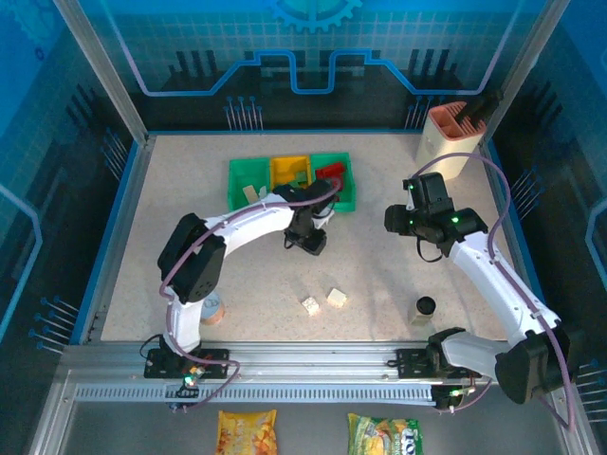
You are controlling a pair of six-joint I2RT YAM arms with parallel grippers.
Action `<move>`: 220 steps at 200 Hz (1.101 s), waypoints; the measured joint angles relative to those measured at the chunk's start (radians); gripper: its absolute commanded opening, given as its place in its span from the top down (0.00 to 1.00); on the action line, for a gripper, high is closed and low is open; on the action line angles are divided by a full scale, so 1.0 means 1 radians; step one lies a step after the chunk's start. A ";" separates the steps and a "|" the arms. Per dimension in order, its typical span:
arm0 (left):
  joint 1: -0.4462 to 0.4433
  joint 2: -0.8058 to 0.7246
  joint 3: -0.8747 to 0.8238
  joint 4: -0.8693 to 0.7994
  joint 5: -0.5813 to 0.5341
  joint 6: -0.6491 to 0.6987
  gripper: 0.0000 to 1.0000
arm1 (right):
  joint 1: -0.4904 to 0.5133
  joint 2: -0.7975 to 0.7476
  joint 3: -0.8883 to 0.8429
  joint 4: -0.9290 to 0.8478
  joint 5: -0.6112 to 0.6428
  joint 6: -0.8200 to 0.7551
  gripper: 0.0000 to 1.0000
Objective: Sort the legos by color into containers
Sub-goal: Pick up the lego from the center of the table, then place the lego in the container.
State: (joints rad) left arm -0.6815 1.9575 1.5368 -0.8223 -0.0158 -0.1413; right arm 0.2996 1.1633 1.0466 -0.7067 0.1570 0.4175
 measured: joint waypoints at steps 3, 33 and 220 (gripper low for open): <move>0.006 -0.005 -0.001 0.005 0.003 -0.009 0.65 | 0.000 0.000 0.000 0.000 0.000 0.000 0.52; 0.073 -0.040 -0.002 0.041 0.025 -0.110 0.65 | 0.000 0.010 0.000 0.000 -0.001 0.000 0.52; 0.275 0.158 0.293 0.123 0.031 -0.343 0.63 | 0.019 0.014 0.000 0.000 0.000 0.023 0.54</move>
State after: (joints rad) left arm -0.4061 2.1151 1.8297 -0.6994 0.0147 -0.4847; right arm 0.3187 1.1774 1.0466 -0.7063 0.1566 0.4404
